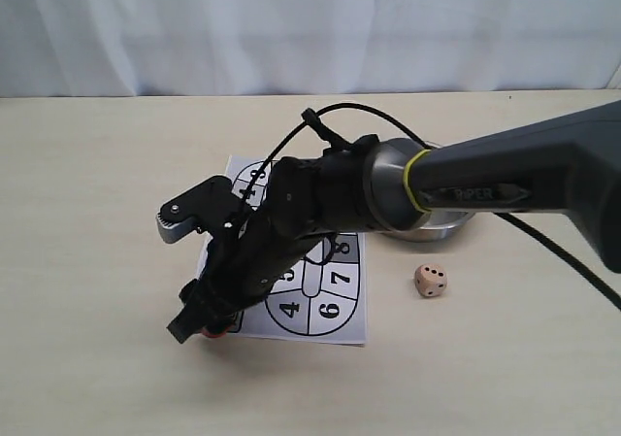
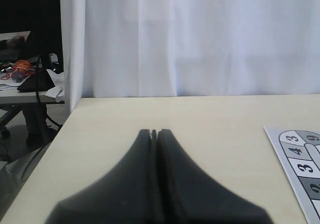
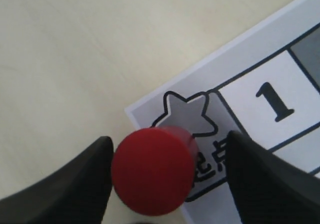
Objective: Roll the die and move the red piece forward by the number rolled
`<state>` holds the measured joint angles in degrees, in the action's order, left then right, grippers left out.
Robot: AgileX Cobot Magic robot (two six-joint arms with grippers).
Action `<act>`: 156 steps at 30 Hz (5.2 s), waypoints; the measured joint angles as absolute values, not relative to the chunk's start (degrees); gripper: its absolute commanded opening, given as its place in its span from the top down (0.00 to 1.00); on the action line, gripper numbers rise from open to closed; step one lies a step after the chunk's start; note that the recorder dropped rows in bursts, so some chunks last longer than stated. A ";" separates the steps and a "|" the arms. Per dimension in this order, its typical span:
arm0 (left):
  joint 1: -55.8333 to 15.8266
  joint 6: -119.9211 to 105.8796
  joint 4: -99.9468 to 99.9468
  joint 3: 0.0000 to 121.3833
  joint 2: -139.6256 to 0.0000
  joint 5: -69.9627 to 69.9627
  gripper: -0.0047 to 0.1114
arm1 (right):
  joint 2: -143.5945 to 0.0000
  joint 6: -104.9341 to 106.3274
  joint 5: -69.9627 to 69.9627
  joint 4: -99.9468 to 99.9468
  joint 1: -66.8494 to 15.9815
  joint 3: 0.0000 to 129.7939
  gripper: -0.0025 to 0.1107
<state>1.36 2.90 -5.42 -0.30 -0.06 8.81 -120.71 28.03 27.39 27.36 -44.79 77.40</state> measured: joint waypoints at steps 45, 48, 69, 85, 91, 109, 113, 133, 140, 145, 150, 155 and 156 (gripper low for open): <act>1.36 2.90 -5.42 -0.30 -0.06 8.93 0.96 | -126.64 20.96 8.87 18.82 -41.30 81.64 0.94; 1.36 2.90 -5.42 -0.30 -0.06 8.93 0.96 | -126.93 21.32 9.54 18.82 -40.66 82.00 0.94; 1.36 2.90 -5.42 -0.30 -0.06 8.93 0.96 | -131.56 20.33 10.22 18.82 -36.16 89.47 0.93; 1.36 2.90 -5.42 -0.30 -0.06 8.93 0.96 | -132.58 15.45 12.33 18.82 -36.16 93.33 0.37; 1.36 2.90 -5.42 -0.30 -0.06 8.93 0.96 | -132.46 14.79 12.33 18.82 -36.16 93.68 0.36; 1.36 2.90 -5.42 -0.30 -0.06 8.93 0.96 | -118.53 14.28 30.22 18.42 -26.87 93.80 0.94; 1.36 2.90 -5.42 -0.30 -0.06 8.93 0.96 | -116.35 14.28 36.28 18.35 -22.38 93.80 0.94; 1.36 2.90 -5.42 -0.30 -0.06 8.93 0.96 | -115.09 5.22 55.13 9.09 -2.98 93.80 0.94; 1.36 2.90 -5.42 -0.30 -0.06 8.93 0.96 | -112.68 3.64 56.43 5.76 -1.95 92.81 0.94; 1.36 2.90 -5.42 -0.30 -0.06 8.93 0.96 | -105.35 2.53 53.65 4.22 -1.95 87.34 0.94; 1.36 2.90 -5.42 -0.30 -0.06 8.93 0.96 | -94.68 2.30 49.74 2.77 -1.95 79.08 0.94; 1.36 2.90 -5.42 -0.30 -0.06 8.93 0.96 | -80.26 2.30 46.83 0.36 -1.95 71.49 0.94; 1.36 2.90 -5.42 -0.30 -0.06 8.93 0.96 | -77.60 2.30 46.39 0.00 -1.95 70.51 0.94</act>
